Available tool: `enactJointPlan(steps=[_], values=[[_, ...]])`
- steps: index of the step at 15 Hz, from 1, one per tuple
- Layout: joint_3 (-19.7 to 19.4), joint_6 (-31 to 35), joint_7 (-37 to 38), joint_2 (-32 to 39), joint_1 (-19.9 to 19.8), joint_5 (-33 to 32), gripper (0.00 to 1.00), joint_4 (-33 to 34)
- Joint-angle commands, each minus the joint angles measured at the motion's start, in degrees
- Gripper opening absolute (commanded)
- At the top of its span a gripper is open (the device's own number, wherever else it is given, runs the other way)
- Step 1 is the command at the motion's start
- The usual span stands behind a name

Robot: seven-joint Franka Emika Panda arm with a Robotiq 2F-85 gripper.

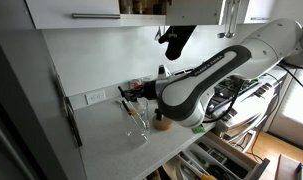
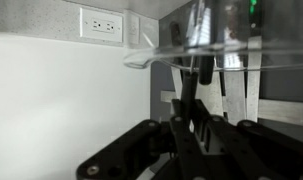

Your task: Remove two skewers from the open drawer and put them in the glass jar

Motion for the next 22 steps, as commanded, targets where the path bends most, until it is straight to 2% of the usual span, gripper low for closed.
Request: enactJointPlan(steps=[1, 5, 6, 7, 8, 9, 10, 12, 13, 14, 16, 21, 22], values=[[0.9, 1.6, 1.9, 0.7, -0.6, 0.2, 0.04, -1.6], [0.4, 1.8, 2.0, 0.4, -0.3, 0.7, 0.04, -1.6], [0.4, 1.8, 2.0, 0.4, -0.4, 0.7, 0.33, -1.5], [0.5, 1.9, 2.0, 0.4, -0.4, 0.7, 0.42, -1.5], [0.5, 2.0, 2.1, 0.4, -0.4, 0.7, 0.47, -1.5], [0.5, 2.1, 2.2, 0.5, -0.5, 0.6, 0.38, -1.5], [0.6, 2.2, 2.3, 0.5, -0.5, 0.6, 0.14, -1.5], [0.7, 2.3, 2.4, 0.4, -0.7, 0.5, 0.11, -1.5], [0.7, 2.3, 2.4, 0.2, -0.7, 0.6, 0.17, -1.5], [0.6, 2.4, 2.3, -0.2, -0.7, 0.9, 0.45, -1.4], [1.4, 1.8, 2.5, -1.0, -1.5, 0.6, 0.44, -1.3], [3.7, -0.7, 1.9, -5.3, -3.8, 2.7, 0.81, -1.0], [3.5, -2.5, 1.0, -8.0, -4.1, 6.0, 0.88, -1.1]])
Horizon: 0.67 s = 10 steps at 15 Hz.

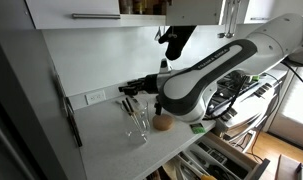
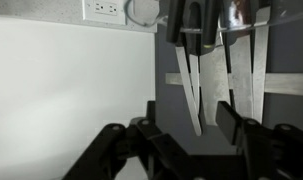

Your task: Remove two skewers from the open drawer and put them in the glass jar

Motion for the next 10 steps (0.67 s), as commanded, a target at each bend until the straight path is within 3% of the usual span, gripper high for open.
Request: enactJointPlan(steps=[1, 3, 5, 10], values=[[0.9, -5.1, -1.4, -8.3, -2.4, 8.4, 0.96, -1.4], [0.4, -9.8, -4.6, -14.1, -3.0, 15.3, 1.0, -1.5], [-2.5, -16.7, -9.9, -21.2, -2.3, 25.0, 1.0, -2.4], [-13.2, -28.1, -21.7, -36.5, 3.6, 47.9, 1.0, -8.4]])
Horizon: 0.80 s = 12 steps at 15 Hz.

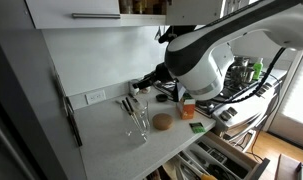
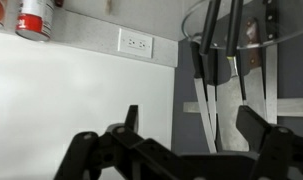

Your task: Remove two skewers from the open drawer and put them in the glass jar

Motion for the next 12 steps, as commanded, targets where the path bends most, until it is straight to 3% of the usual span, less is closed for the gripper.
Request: enactJointPlan(steps=[1, 2, 4, 5, 9, 12], values=[[-6.0, -7.0, -5.7, -12.1, 3.0, 13.7, 1.0, -8.1], [-15.0, -8.3, 6.7, -14.3, 10.9, 3.3, 1.0, -12.9], [-20.8, -8.4, 11.0, -16.2, 16.2, -0.8, 1.0, -18.0], [-12.4, -9.9, 4.8, -17.2, 8.0, 5.4, 1.0, -17.8], [-8.5, -10.6, 8.6, -19.5, 5.2, 3.2, 1.0, -17.0], [-5.0, -16.7, 11.9, -24.0, 1.4, 2.5, 1.0, -15.6]])
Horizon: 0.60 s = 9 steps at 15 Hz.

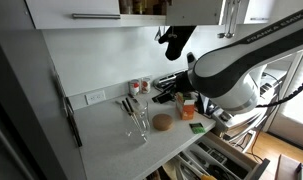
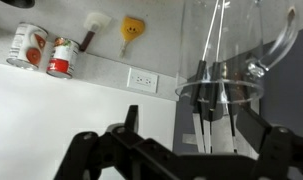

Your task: Remove two skewers from the open drawer and put them in the glass jar

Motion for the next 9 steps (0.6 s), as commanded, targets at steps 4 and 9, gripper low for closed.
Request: enactJointPlan(steps=[4, 9], values=[[6.9, -24.6, 19.0, -14.2, -10.5, -11.9, 1.0, 3.6], [2.8, -36.0, 34.9, -15.4, -7.9, -28.5, 1.0, 11.3]])
